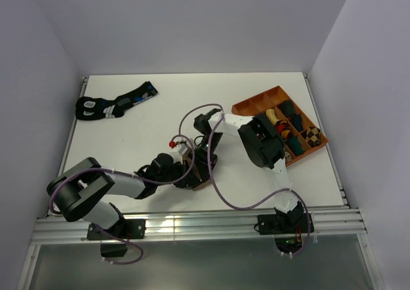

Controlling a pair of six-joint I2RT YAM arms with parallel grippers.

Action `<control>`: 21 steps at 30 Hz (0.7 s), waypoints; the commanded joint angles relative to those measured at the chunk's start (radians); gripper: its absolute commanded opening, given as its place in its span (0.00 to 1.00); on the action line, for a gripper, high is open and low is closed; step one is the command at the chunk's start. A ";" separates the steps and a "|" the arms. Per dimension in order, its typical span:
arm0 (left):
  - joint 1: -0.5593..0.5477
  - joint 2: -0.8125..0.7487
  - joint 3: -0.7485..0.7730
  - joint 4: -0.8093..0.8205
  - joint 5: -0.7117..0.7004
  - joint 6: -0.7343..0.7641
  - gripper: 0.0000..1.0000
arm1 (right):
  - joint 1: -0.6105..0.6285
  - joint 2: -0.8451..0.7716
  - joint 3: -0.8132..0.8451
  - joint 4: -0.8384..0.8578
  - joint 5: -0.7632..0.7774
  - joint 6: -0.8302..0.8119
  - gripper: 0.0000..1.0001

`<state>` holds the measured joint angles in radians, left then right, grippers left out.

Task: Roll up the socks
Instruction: Roll the sock at the center of the board.

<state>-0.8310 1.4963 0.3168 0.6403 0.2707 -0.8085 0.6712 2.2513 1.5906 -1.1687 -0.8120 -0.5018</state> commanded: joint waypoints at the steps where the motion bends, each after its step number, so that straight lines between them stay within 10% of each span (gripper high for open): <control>1: -0.013 0.009 0.010 -0.189 0.005 -0.026 0.00 | -0.009 -0.088 -0.037 0.216 0.171 0.031 0.49; 21: 0.095 -0.019 0.080 -0.407 0.130 -0.086 0.00 | -0.102 -0.436 -0.266 0.475 0.365 0.148 0.51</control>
<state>-0.7628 1.4830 0.3897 0.4072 0.3782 -0.9165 0.5785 1.9087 1.3605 -0.7708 -0.4946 -0.3546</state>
